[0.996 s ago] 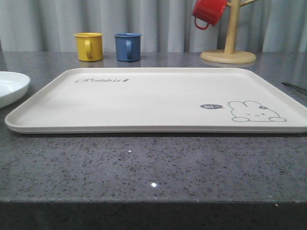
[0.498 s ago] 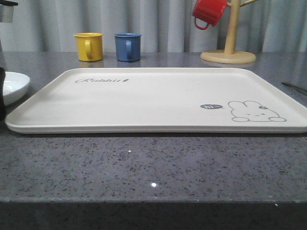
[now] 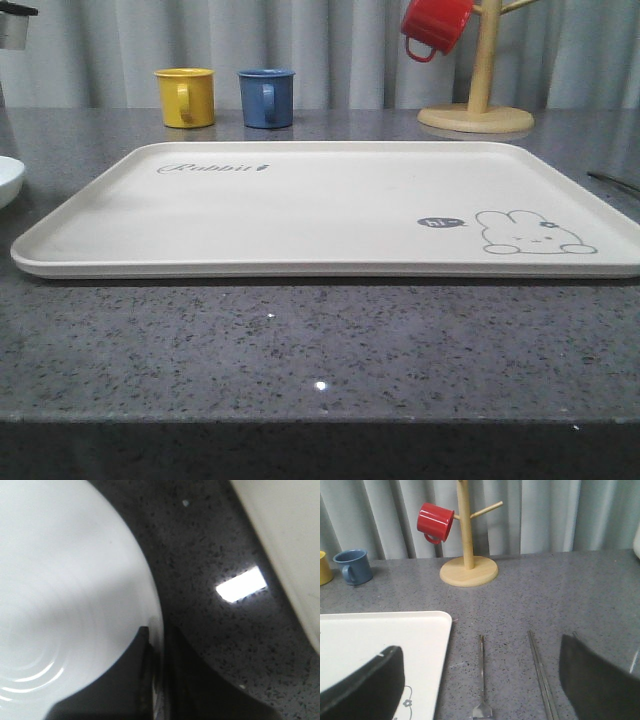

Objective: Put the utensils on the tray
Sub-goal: 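Grasp the white plate rim with the left gripper and lift it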

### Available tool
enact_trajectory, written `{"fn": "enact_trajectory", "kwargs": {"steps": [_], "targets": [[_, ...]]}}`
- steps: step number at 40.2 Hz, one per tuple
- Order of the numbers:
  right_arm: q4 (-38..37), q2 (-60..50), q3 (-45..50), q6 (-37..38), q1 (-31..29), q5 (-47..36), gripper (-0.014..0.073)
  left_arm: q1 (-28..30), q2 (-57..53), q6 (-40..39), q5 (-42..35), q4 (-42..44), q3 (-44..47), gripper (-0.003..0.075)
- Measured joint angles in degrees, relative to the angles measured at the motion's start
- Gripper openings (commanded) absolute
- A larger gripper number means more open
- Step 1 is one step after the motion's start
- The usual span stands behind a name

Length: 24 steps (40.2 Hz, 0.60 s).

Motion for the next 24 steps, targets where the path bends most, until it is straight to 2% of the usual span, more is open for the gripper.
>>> {"fn": "enact_trajectory", "kwargs": {"steps": [11, 24], "targets": [[0.0, 0.0, 0.0, 0.0, 0.0, 0.0, 0.0646, -4.88, -5.11, -0.12, 0.19, 1.39, -7.24, -0.0018], [0.0, 0.0, 0.0, 0.0, 0.0, 0.0, 0.0646, -19.24, -2.22, -0.22, 2.21, 2.94, -18.28, -0.0018]]}}
